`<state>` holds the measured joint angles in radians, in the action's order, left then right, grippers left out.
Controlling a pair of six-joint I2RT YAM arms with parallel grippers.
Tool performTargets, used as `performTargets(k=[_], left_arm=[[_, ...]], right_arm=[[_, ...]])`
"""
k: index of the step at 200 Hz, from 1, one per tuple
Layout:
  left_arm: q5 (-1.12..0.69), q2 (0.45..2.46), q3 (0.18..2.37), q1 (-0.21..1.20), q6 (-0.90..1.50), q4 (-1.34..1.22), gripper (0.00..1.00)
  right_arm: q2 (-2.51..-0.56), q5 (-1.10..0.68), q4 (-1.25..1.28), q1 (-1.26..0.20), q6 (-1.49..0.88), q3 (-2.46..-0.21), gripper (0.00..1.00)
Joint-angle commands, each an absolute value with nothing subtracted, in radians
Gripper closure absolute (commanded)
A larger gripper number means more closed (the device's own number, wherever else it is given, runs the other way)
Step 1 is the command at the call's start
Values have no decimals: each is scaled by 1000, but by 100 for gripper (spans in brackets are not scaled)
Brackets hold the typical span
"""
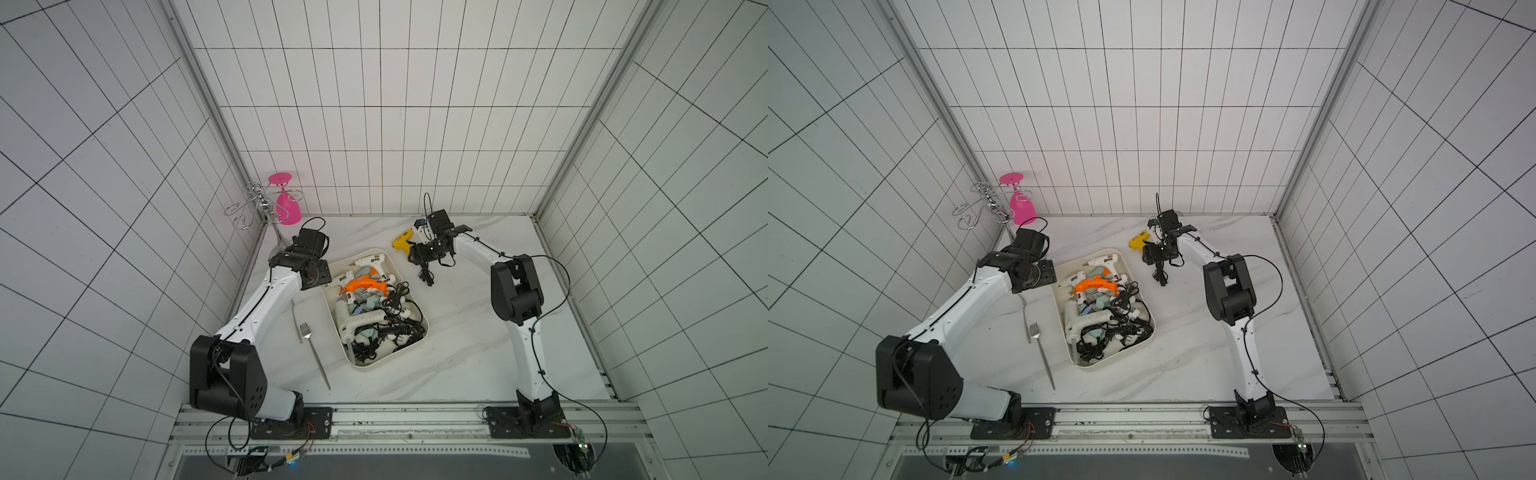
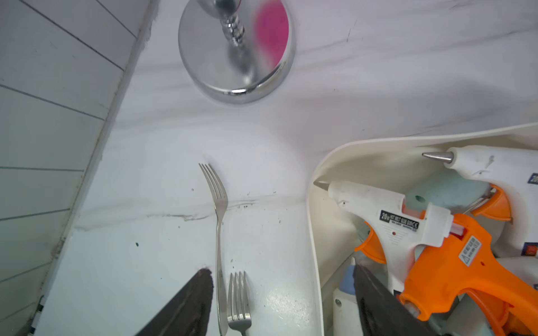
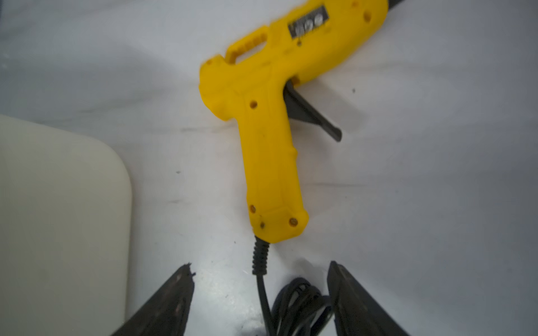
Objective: Put the hot melt glue gun into the storage box
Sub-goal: Place the hot melt adhesive gun in the storage box.
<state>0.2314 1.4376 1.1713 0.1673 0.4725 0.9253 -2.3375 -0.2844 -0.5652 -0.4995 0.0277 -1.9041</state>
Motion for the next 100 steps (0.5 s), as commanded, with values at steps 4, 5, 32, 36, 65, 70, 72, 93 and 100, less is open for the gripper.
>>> performTargets(k=[4,5,32,36,65,70,72,93,100], left_arm=[[104,1427,1128,146,538,945,23],[102,1428,1128,146,539,945,23],[50,1459,1109,138,537,930,23],[45,1466,1108,137,536,928,23],[-13,1519,1093,136,489,906,24],[-17,1529,1090,136,477,900,25],[-18,1532,1089,136,473,897,25],[-24,1571,1081,137,438,868,28],[-35,1584,1083,137,420,861,30]], right_arm=[[-2377,-196,-655,-506,147,-2020,24],[-2381,-195,-656,-506,148,-2022,24],[-2470,-159,-713,-508,160,-2131,23],[-2480,-158,-719,-507,162,-2144,23],[-2550,-156,-764,-511,195,-2241,23],[-2562,-157,-769,-512,199,-2262,23],[-2566,-157,-770,-511,200,-2269,23],[-2600,-170,-774,-520,204,-2321,24],[-2607,-173,-772,-524,208,-2327,25]])
